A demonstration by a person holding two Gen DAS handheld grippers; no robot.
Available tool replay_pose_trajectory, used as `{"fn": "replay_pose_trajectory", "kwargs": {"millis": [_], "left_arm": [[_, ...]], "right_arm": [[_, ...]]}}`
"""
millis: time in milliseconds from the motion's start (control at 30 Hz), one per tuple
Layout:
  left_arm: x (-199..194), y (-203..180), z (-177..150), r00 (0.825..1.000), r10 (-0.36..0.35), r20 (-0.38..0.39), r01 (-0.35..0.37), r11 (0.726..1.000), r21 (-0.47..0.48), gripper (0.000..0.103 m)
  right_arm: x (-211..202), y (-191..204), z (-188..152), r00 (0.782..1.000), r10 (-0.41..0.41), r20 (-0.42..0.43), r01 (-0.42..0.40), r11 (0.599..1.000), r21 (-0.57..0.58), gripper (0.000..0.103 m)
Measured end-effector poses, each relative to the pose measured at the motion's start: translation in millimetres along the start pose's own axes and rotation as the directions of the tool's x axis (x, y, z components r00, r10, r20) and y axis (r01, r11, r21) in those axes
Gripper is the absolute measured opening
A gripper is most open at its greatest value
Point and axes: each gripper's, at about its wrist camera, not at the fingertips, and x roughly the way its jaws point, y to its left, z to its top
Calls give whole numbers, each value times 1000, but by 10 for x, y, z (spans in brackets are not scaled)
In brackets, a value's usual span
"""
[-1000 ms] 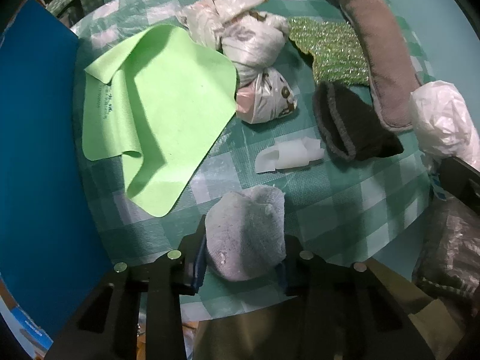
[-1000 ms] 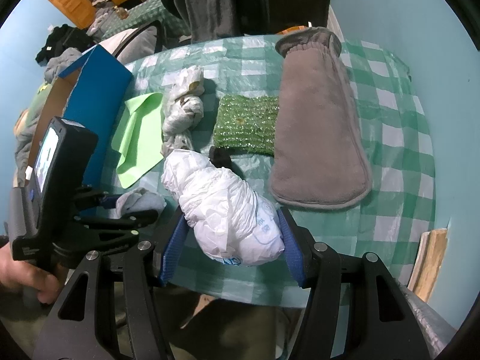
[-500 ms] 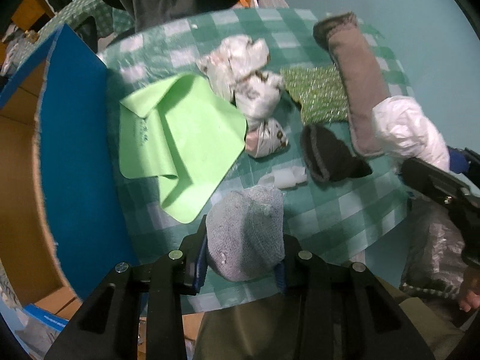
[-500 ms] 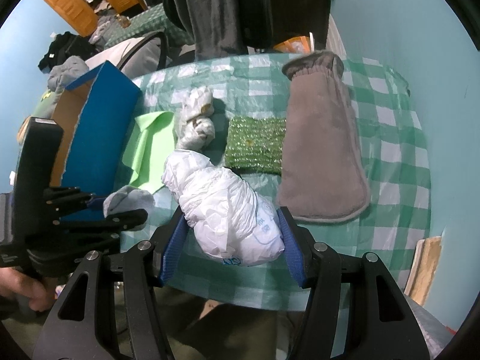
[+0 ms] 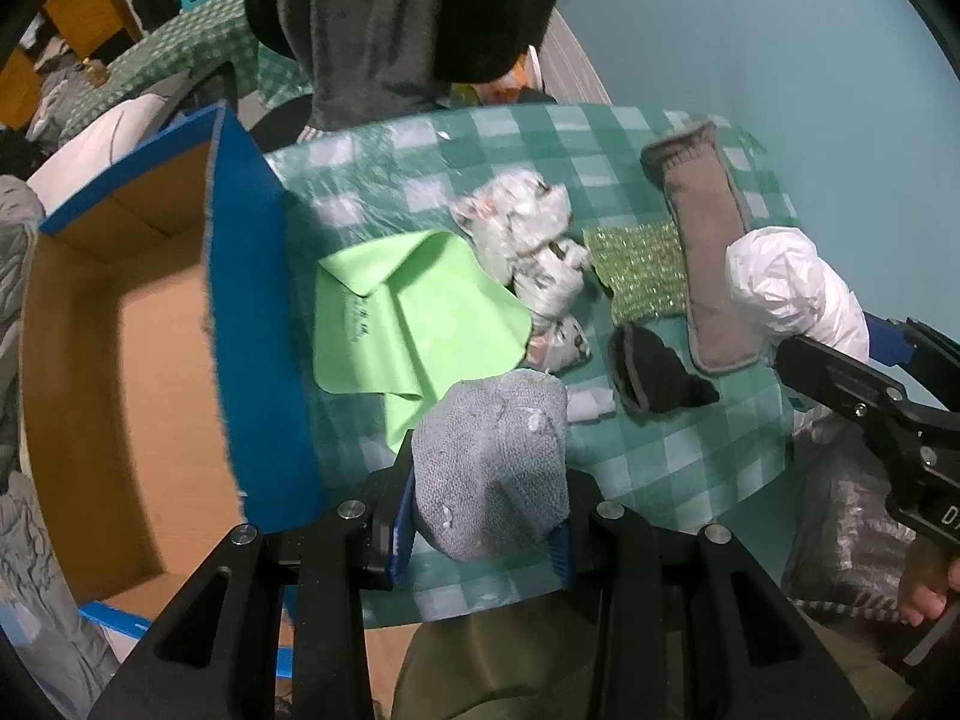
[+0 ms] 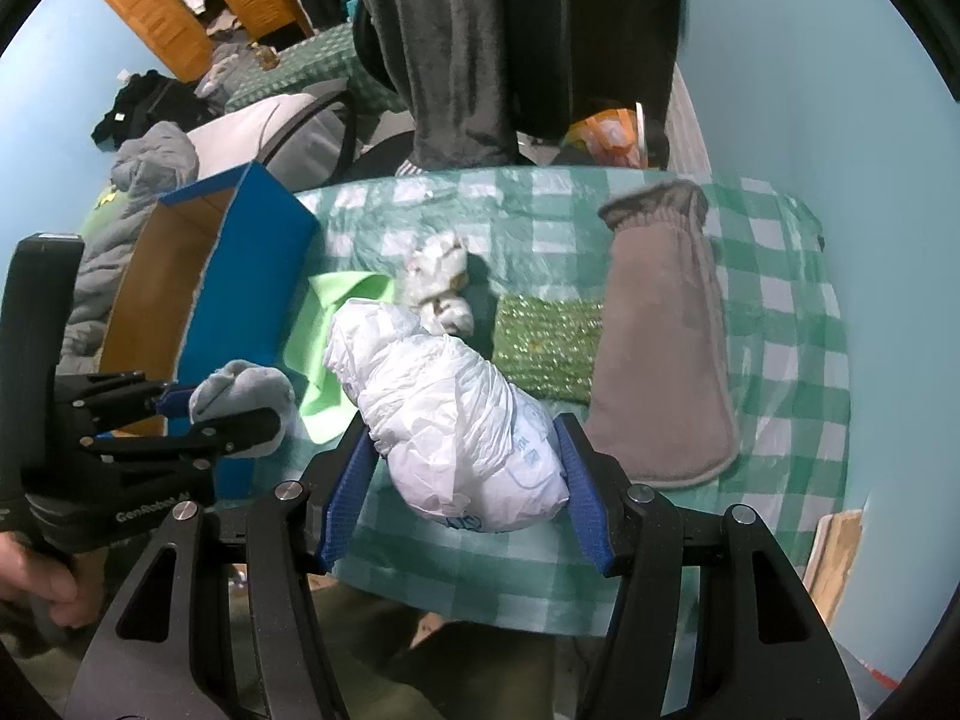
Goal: Organize soft objects
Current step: 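Carry the diaper bundle and grey sock ball over the cardboard box with both tools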
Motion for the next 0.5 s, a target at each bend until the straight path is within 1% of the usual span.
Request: {"fn": "replay_pose_trajectory", "kwargs": {"millis": [500], "left_arm": [[-383,414,7,997,31,74,-25,996,-80,36]], "right_arm": [[-104,400,287,999,26,28,-24,997,-80,59]]}}
